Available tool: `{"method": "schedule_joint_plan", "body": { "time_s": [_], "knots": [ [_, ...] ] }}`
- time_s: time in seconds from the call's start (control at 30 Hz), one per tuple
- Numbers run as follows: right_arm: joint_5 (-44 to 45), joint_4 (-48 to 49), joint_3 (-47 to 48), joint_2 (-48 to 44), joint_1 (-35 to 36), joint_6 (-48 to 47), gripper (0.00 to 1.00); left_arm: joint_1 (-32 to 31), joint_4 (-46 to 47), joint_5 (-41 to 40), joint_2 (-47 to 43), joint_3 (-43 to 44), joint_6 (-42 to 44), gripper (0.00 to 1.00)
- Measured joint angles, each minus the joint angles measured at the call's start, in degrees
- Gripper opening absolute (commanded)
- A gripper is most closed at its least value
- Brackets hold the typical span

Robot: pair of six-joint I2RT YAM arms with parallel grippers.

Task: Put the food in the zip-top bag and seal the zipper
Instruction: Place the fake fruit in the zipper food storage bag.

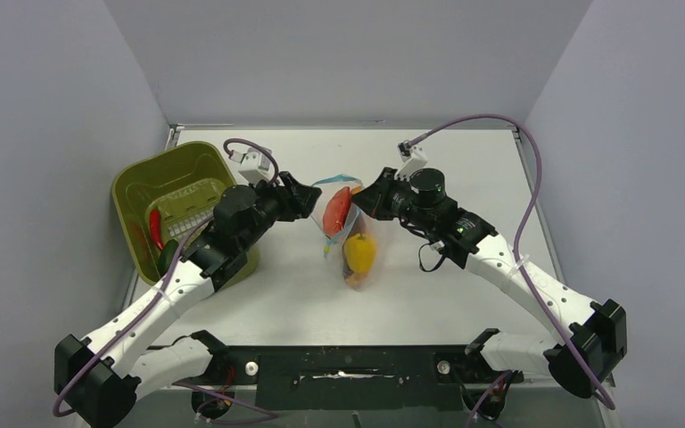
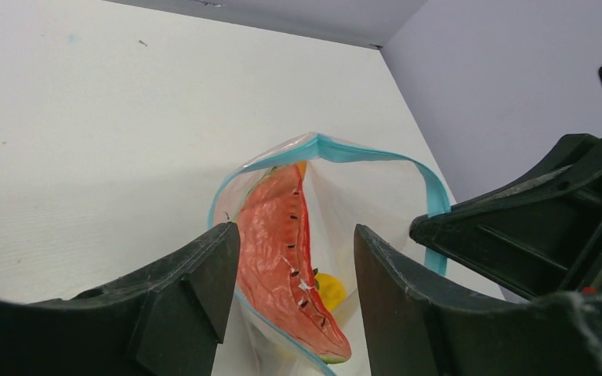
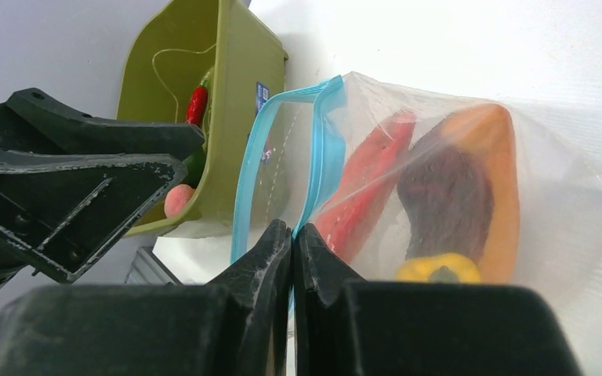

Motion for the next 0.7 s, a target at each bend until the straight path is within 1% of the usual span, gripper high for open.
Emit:
{"method": "schedule_joint_plan", "body": {
  "time_s": [0.23, 0.3, 0.37, 0.6, 0.7],
  "knots": [
    [0.5, -0.2, -0.1, -1.9, -0.7, -2.1, 0.00, 0.0, -7.5, -5.6, -0.9, 0.6, 2.3, 0.56],
    [0.7, -0.1, -0.6, -3.2, -0.8, -3.1, 0.00, 0.0, -10.8, -7.9, -1.3, 1.4, 2.9, 0.62],
    [0.7, -0.2, -1.4, -4.7, -0.8, -3.8, 0.00, 0.0, -14.0, -10.6, -1.8, 2.6, 3.8, 0.71],
    [1.7, -0.7, -6.4, -8.8, -0.8, -4.6, 0.00, 0.8, -23.6, -22.0, -4.2, 6.0, 4.8, 0.74],
    [1.9, -1.0, -7.1, -9.7, -1.1, -4.7, 0.00, 4.3, -28.2, -25.8, -4.4, 6.6, 4.8, 0.74]
  ]
}}
